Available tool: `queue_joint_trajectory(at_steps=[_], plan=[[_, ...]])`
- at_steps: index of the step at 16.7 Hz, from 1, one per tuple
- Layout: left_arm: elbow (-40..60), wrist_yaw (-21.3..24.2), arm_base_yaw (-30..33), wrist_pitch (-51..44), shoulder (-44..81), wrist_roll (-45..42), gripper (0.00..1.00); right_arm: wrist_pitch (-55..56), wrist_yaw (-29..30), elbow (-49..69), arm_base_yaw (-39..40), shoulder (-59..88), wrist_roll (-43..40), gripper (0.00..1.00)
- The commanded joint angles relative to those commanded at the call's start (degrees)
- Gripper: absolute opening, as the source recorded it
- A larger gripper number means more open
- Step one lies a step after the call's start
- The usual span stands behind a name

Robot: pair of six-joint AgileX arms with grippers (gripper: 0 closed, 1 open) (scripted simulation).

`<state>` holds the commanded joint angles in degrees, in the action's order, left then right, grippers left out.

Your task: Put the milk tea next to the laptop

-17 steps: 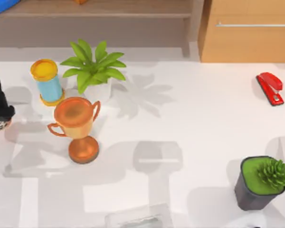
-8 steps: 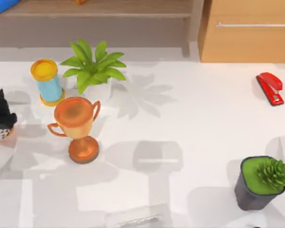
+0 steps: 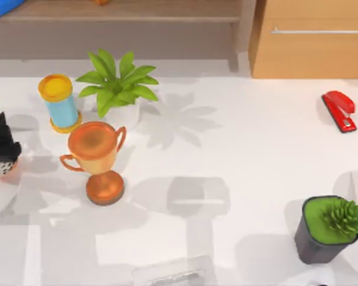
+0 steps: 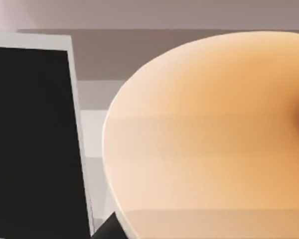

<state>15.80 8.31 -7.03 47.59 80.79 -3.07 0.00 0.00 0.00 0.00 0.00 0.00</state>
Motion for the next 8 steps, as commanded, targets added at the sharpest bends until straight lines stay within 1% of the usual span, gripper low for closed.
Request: queue_joint_trajectory(at_steps=[2,3,8], plan=[[0.00,0.00,0.00,0.00,0.00,0.00,0.98,0.00,0.00,0.00,0.00,0.00,0.00,1.00],[0.00,0.00,0.00,0.00,0.00,0.00,1.00,0.00,0.00,0.00,0.00,0.00,0.00,1.00],[0.00,0.00,0.00,0.00,0.00,0.00,1.00,0.00,0.00,0.00,0.00,0.00,0.00,1.00]])
